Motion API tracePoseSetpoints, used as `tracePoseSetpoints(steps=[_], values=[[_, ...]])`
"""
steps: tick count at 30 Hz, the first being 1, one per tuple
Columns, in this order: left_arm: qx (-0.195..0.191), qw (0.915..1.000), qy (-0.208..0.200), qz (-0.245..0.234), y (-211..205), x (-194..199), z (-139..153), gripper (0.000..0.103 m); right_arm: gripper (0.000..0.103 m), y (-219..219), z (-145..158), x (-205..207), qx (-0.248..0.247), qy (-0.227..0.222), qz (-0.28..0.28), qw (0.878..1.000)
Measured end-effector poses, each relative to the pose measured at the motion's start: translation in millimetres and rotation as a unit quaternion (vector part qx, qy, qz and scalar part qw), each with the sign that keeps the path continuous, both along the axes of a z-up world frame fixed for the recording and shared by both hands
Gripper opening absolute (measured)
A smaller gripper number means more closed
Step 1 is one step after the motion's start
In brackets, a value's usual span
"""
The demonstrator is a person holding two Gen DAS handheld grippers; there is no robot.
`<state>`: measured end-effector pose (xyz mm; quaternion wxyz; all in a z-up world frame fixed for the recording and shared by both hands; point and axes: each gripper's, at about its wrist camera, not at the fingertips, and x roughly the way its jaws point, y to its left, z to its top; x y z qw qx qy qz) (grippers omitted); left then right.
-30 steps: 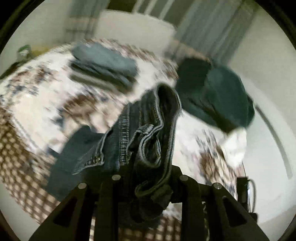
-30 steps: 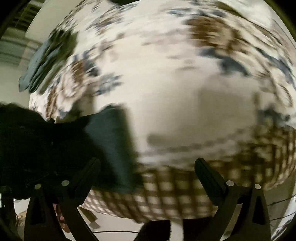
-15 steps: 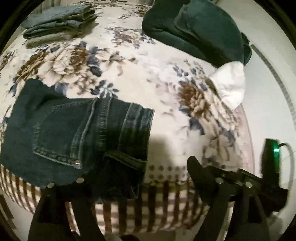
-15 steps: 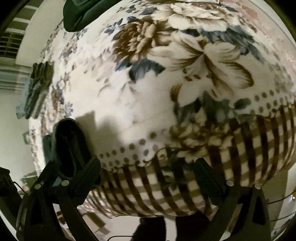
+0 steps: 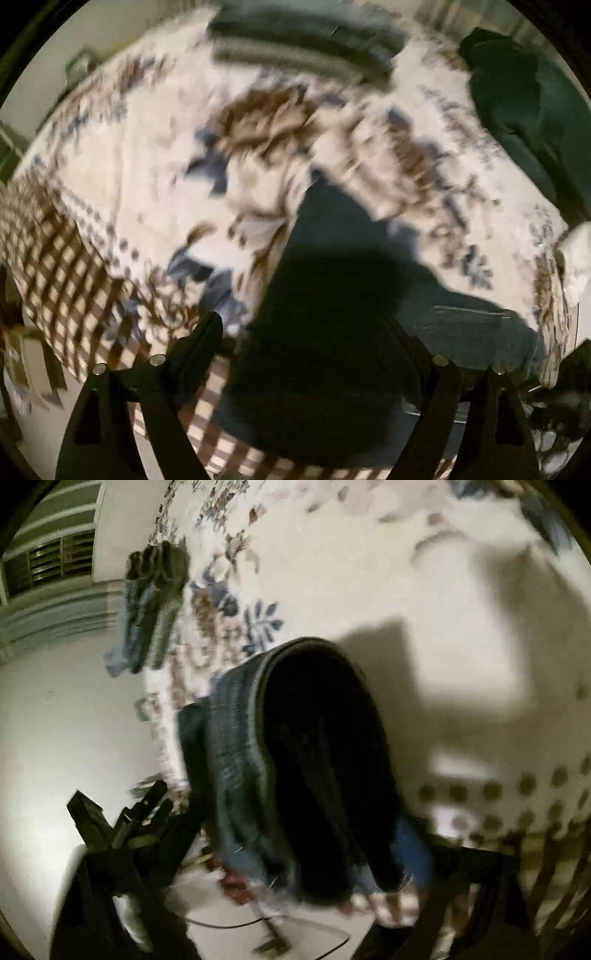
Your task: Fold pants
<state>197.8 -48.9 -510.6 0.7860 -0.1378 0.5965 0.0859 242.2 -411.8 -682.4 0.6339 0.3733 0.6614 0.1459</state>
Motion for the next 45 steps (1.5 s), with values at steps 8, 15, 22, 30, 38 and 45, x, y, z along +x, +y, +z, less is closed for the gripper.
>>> tracePoseSetpoints(steps=[8, 15, 22, 30, 38, 45], values=[[-0.015, 0.9996, 0.023, -0.010, 4, -12, -29, 0.084, 0.027, -8, 11, -38, -0.032, -0.013, -0.034, 0.999], [-0.036, 0.9990, 0.020, -0.015, 6, -10, -22, 0.084, 0.010, 1, 70, -48, -0.004, -0.069, -0.045, 0.997], [-0.066, 0.9971, 0.033, -0.021, 13, -12, -23, 0.084, 0.010, -22, 24, -58, -0.051, 0.007, 0.010, 0.999], [-0.083, 0.9954, 0.026, -0.042, 12, 10, -11, 0.084, 0.091, -53, 22, -50, 0.013, -0.016, -0.055, 0.998], [-0.123, 0.9881, 0.072, -0.056, 4, 81, -53, 0.084, 0.096, -26, -33, 3, 0.083, 0.017, -0.065, 0.994], [-0.168, 0.9843, 0.050, -0.025, 34, 83, -69, 0.040, 0.023, 5, -12, 13, 0.039, -0.030, -0.026, 0.998]])
